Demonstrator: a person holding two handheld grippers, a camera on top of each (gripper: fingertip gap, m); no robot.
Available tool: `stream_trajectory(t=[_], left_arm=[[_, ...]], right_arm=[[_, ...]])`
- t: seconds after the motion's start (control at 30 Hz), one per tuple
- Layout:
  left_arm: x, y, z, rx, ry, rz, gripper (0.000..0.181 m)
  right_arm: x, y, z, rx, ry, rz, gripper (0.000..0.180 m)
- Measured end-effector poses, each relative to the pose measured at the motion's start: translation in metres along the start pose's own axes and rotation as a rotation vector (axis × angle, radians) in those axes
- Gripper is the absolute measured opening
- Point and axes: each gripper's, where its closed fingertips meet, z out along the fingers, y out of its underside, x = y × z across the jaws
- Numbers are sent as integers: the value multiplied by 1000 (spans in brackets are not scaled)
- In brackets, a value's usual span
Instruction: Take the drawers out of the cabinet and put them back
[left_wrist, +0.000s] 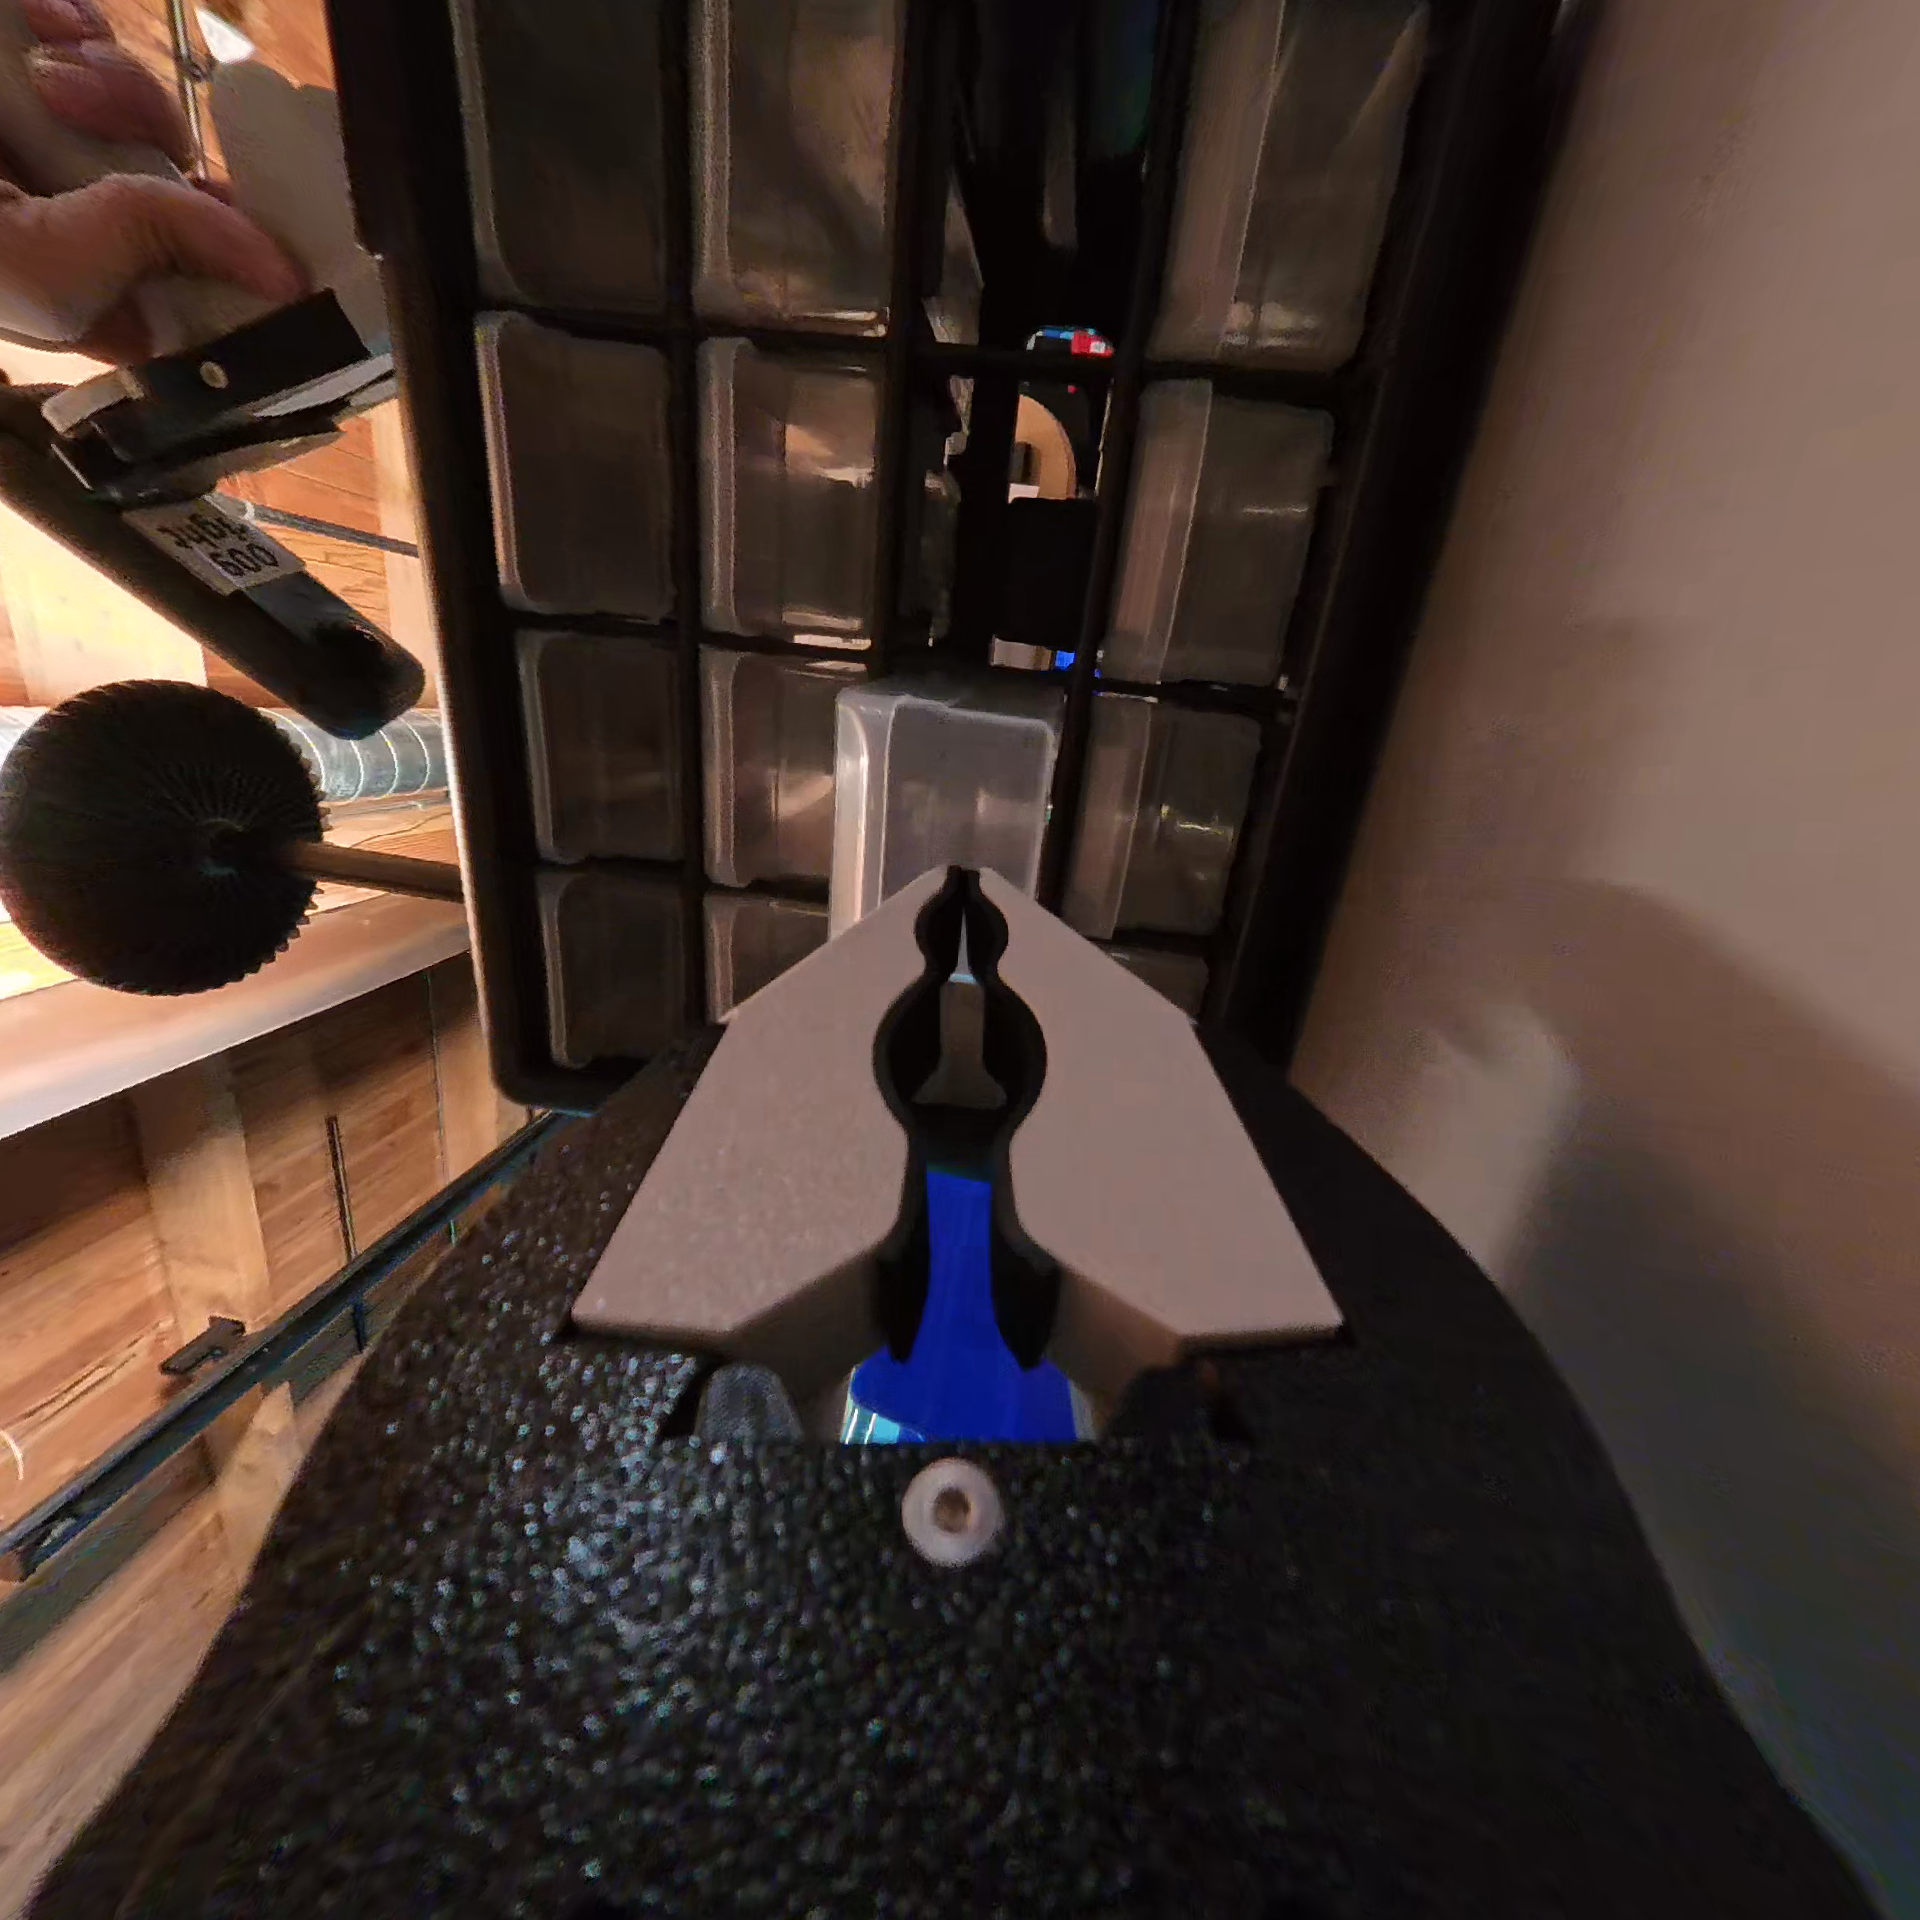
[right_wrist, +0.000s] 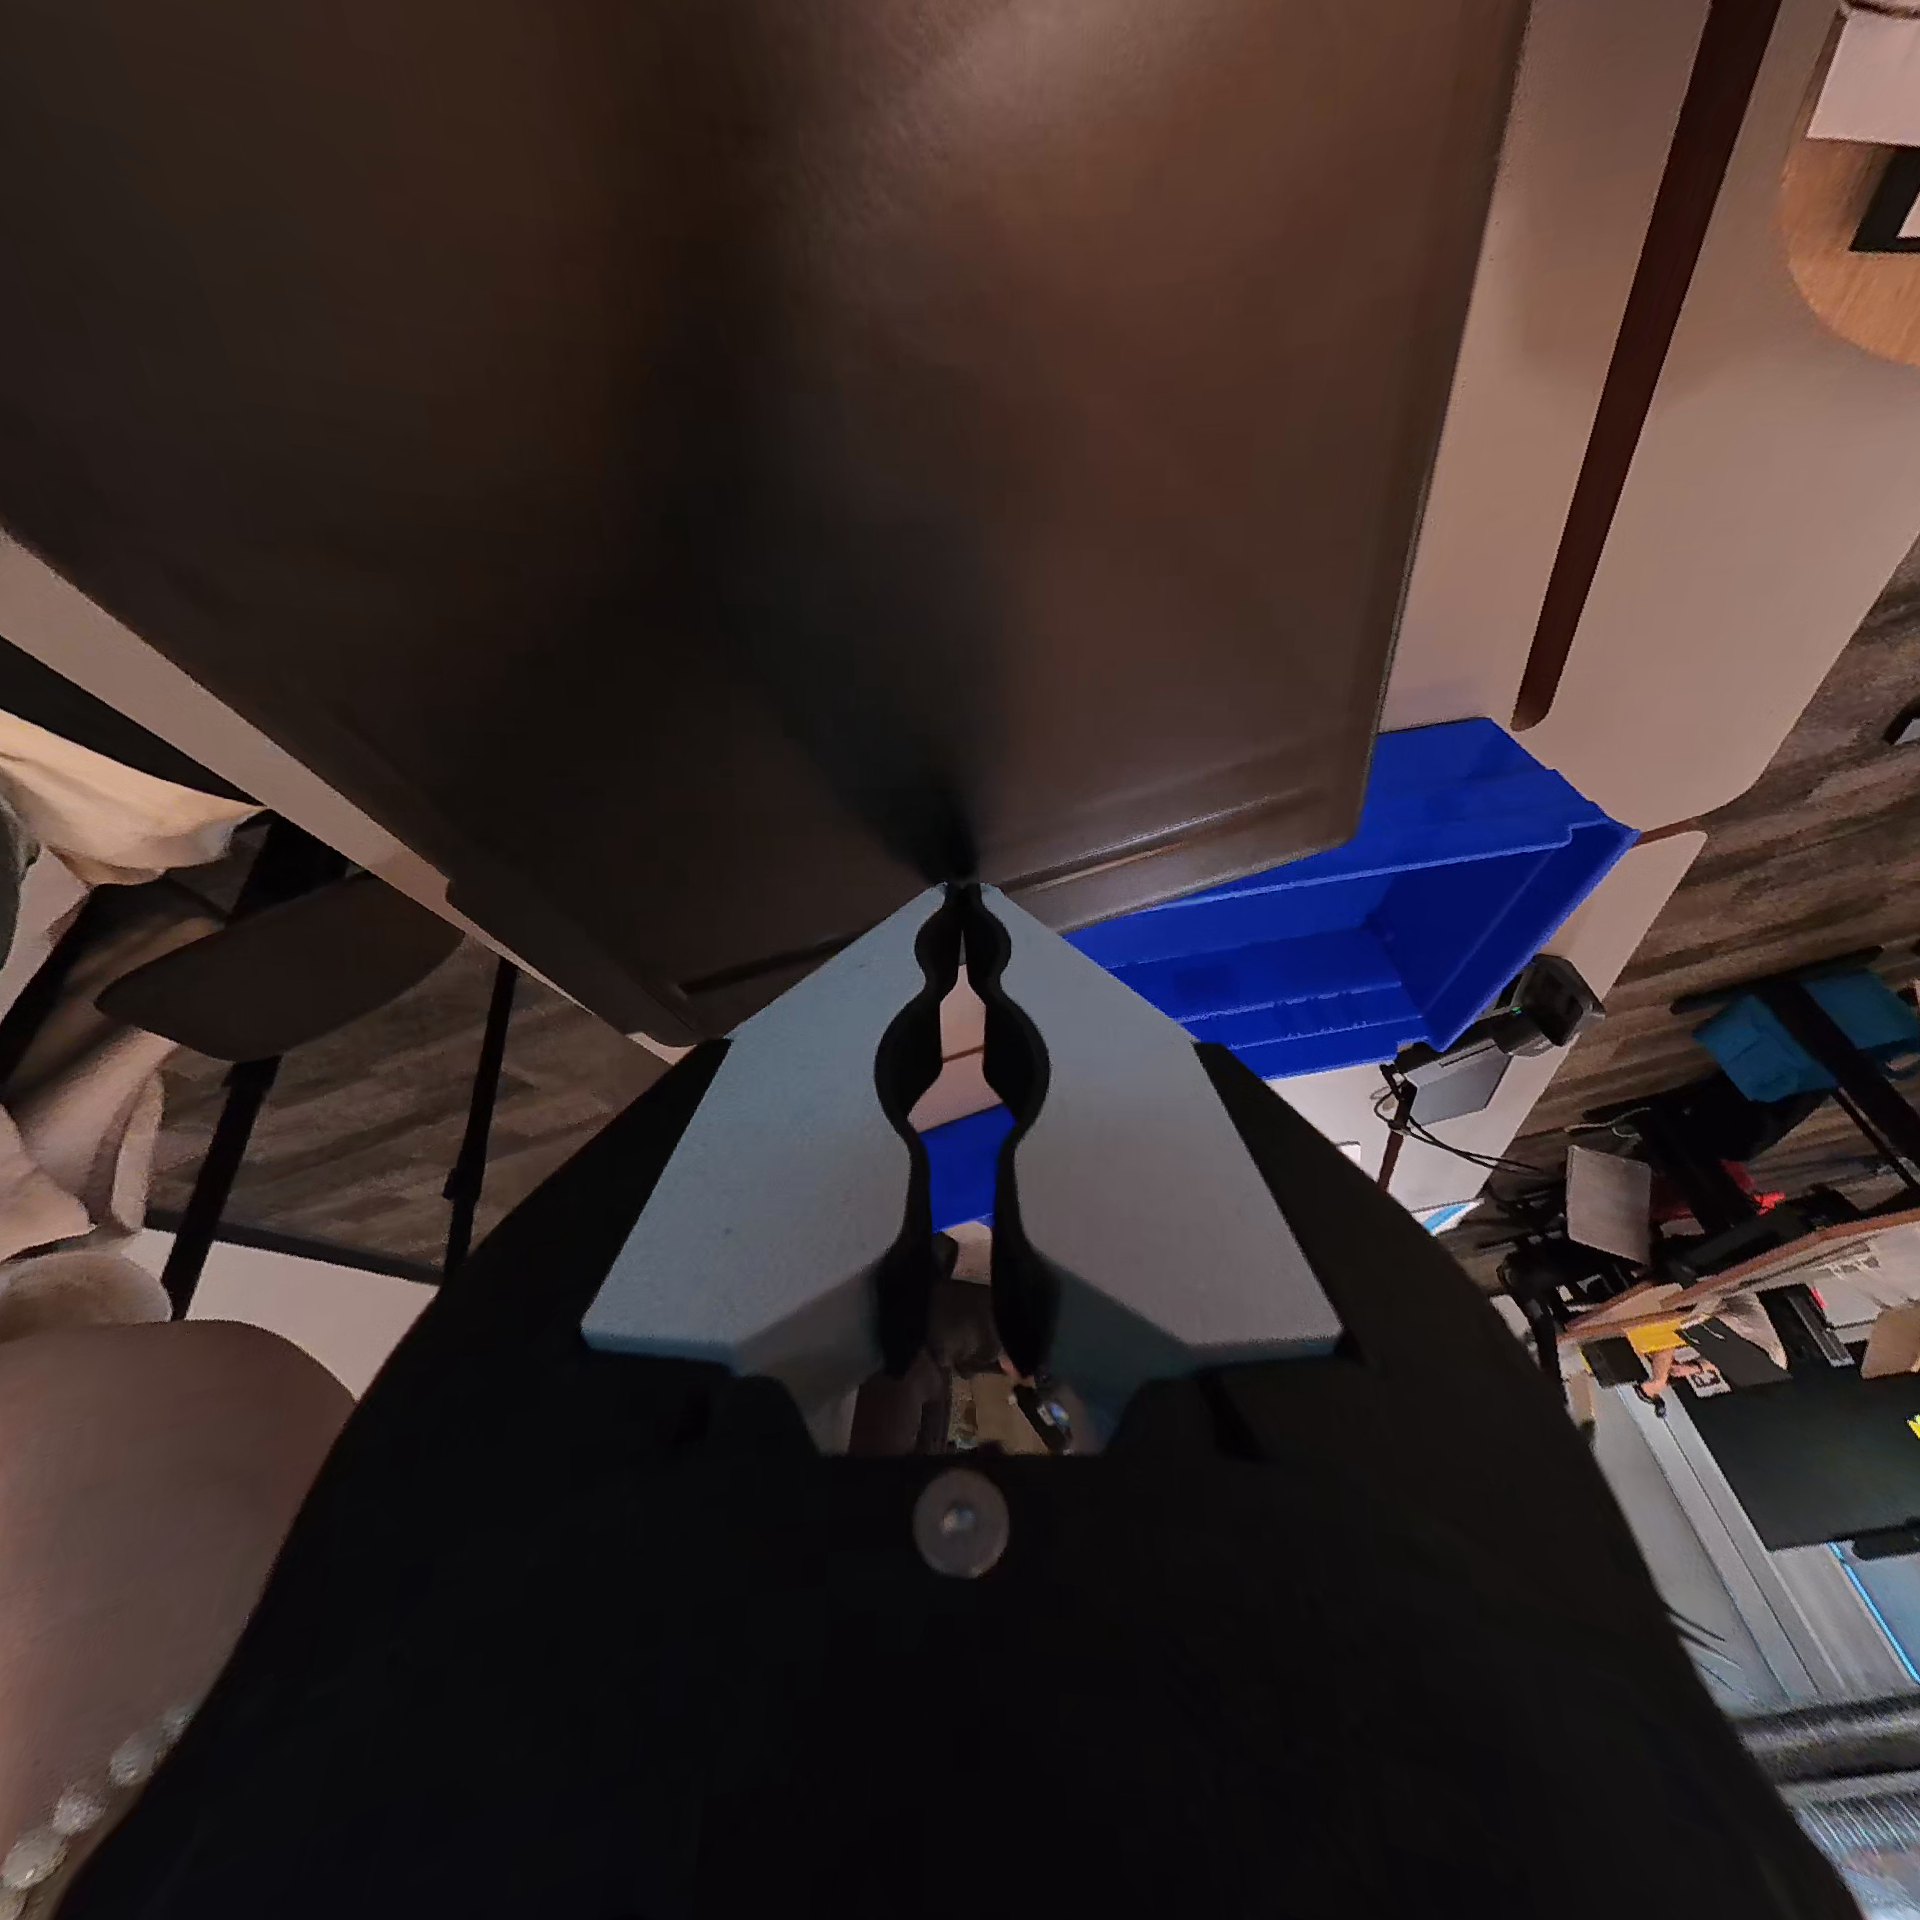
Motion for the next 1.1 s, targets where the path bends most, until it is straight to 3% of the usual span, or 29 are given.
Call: stream_trajectory(t=[0.03,0.6,0.73,0.97,1.1], left_arm=[[0,1,4,-5,0,-6,0],[7,3,50,-53,133,-182,0],[7,8,47,-89,194,-380,0],[-26,28,17,-158,336,-890,0],[-60,59,2,-206,286,-1030,0]], right_arm=[[0,0,0,7,-6,1,0],[0,0,0,23,-23,0,0],[0,0,1,32,-31,5,0],[0,0,1,47,-40,6,0],[0,1,1,36,-37,6,0]])
